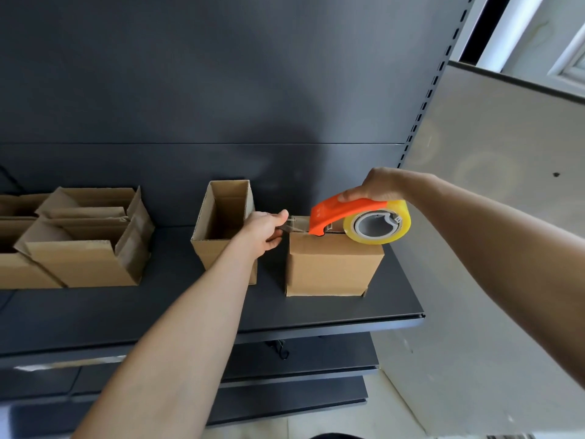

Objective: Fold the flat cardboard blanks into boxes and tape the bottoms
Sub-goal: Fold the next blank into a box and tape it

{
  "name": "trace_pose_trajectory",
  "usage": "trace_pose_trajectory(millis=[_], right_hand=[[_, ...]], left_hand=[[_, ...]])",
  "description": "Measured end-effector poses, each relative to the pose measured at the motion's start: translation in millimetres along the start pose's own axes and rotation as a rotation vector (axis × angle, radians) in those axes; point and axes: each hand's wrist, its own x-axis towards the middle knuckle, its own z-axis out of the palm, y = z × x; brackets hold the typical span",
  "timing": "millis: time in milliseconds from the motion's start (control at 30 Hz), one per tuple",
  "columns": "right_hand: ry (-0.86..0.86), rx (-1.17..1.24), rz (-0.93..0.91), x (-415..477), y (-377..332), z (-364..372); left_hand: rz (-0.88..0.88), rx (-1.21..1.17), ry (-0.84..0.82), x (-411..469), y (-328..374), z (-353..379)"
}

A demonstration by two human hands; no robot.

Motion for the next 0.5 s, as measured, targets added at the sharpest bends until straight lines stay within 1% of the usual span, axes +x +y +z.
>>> trace_pose_trajectory(millis=[200,300,500], right_hand=[[-0.003,-0.005,0.003,0.5,-0.9,1.2],[-0.008,-0.006,0.005,-1.3,-2.1,0.5],[-0.018,-0.009,0.0,1.6,-9.8,2.8]], left_hand=[[0.046,0.163,0.069,-0.1,6.8,-0.3],[0.062,0.251,0.068,1.2,9.4,-2.5],[-0.011,0.27,0.147,8.1,8.9,-1.9]])
